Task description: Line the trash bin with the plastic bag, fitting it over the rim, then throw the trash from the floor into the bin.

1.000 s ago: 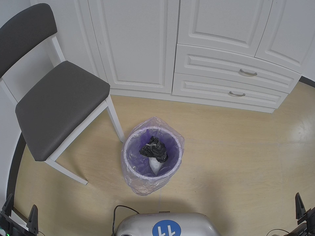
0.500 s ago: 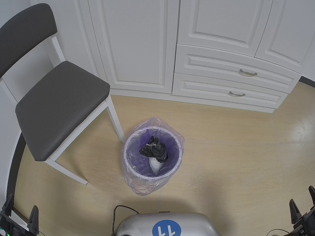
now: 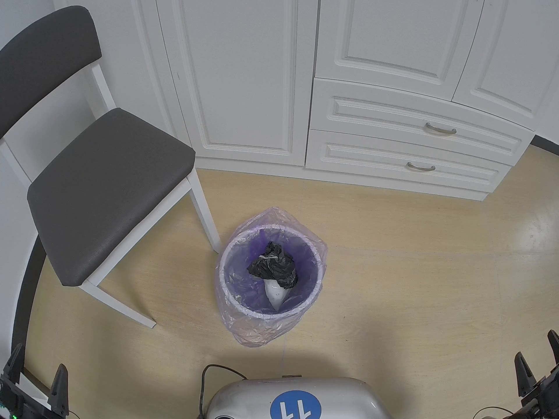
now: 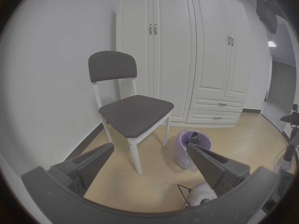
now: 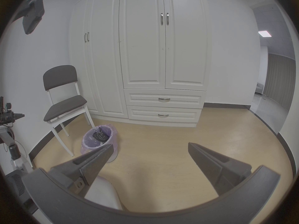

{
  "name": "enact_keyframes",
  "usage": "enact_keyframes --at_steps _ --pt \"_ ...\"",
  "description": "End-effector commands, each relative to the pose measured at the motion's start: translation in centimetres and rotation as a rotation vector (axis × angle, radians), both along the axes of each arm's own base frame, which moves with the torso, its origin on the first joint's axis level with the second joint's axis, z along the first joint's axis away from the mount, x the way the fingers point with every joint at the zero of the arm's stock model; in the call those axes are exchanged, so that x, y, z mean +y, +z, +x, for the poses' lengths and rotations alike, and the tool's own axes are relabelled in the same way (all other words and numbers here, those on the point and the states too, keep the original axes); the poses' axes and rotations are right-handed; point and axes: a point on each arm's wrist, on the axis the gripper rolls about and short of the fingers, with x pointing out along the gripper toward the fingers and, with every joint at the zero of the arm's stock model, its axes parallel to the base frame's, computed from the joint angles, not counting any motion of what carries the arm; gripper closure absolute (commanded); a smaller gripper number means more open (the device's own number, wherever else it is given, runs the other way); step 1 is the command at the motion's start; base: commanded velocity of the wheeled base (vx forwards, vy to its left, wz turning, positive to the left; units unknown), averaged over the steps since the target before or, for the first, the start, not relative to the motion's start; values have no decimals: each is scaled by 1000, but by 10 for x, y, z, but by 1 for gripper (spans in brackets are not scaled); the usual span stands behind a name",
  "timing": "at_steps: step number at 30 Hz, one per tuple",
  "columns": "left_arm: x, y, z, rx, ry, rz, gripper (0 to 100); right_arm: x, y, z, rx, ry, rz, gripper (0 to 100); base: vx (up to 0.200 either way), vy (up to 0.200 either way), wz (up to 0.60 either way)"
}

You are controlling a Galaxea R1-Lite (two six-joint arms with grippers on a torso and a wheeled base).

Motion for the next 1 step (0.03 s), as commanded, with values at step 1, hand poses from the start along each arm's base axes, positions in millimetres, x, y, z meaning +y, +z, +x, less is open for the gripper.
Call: enact_keyframes --at_steps 1 --pt "0 -5 0 5 1 0 0 0 -5 0 3 0 0 0 0 0 0"
